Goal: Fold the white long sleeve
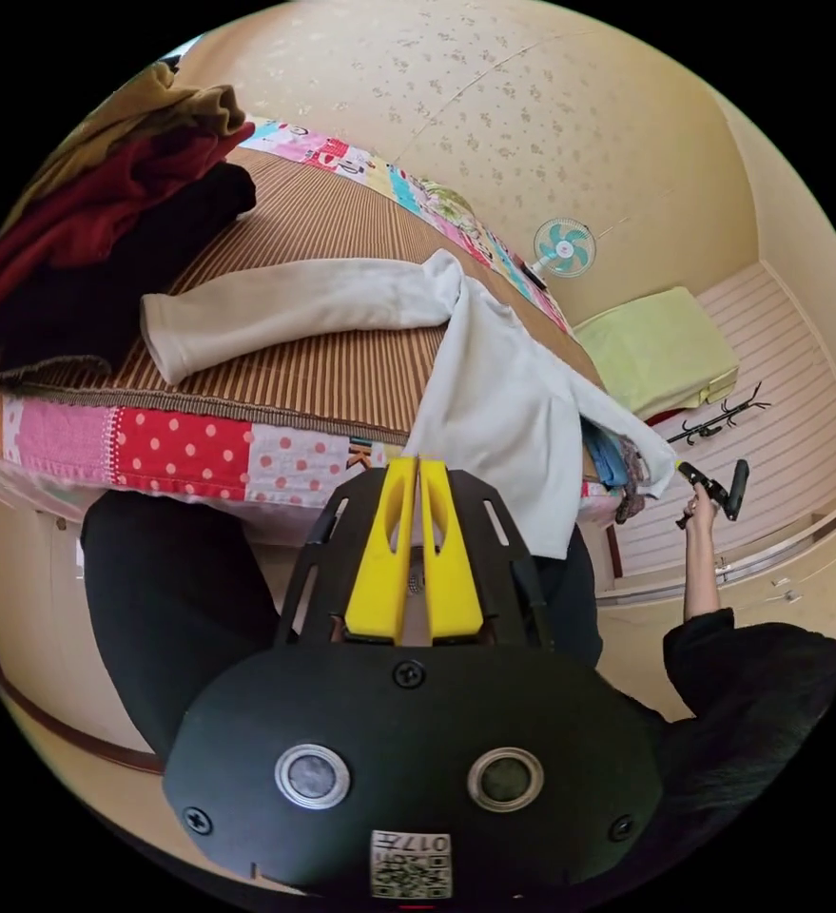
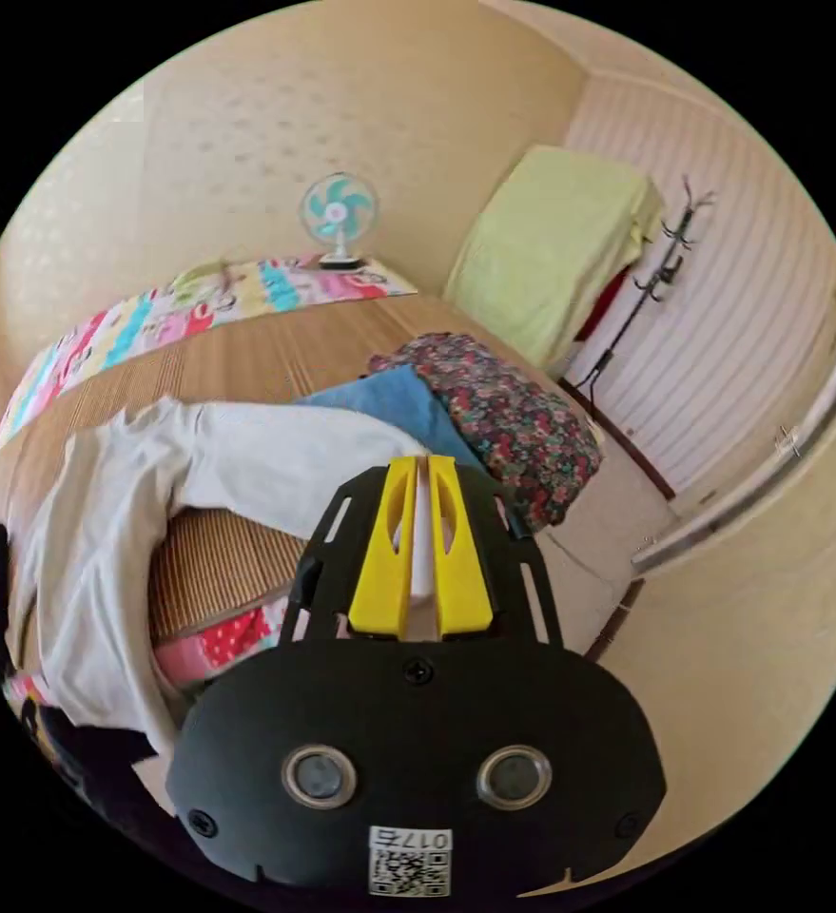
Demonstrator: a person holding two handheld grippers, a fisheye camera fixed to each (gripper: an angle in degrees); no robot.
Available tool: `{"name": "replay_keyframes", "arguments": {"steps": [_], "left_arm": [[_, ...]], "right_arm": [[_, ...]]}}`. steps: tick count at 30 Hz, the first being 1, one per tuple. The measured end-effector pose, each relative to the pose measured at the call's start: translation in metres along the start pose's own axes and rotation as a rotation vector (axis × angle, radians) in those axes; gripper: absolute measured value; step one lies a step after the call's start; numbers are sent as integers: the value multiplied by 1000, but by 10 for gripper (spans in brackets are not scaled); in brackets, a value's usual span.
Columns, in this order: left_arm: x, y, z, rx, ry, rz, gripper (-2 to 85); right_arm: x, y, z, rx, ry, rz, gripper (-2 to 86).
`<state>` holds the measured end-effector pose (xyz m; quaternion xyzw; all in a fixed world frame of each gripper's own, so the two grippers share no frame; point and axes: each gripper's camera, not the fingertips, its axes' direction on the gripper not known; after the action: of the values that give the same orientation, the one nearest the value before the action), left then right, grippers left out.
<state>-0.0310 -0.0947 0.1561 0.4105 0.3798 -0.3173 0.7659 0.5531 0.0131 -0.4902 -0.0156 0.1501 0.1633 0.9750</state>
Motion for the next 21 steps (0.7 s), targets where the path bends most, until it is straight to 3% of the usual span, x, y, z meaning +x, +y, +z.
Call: {"name": "replay_keyframes", "arguments": {"steps": [2, 6, 10, 13, 17, 19, 21], "left_arm": [[-3, 6, 0, 11, 6, 14, 48], [-5, -1, 7, -15, 16, 55, 107], [-8, -13, 45, -152, -21, 99, 106], [-9, -8, 39, -124, -50, 105, 54], [-19, -11, 21, -173, 262, 80, 39], [-28, -13, -4, -131, 508, 20, 38], [-32, -15, -22, -118, 636, -20, 37]], "right_arm": [[39, -16, 5, -83, -154, 80, 112], [-5, 43, 39, -288, -581, -126, 128], [-75, 152, 81, -555, -751, -269, 128], [-111, 225, 90, -664, -992, -289, 114], [-112, 246, 75, -652, -1075, -240, 48], [-86, 224, 56, -626, -1147, -213, 38], [-32, 177, 1, -470, -1203, -183, 28]]}}
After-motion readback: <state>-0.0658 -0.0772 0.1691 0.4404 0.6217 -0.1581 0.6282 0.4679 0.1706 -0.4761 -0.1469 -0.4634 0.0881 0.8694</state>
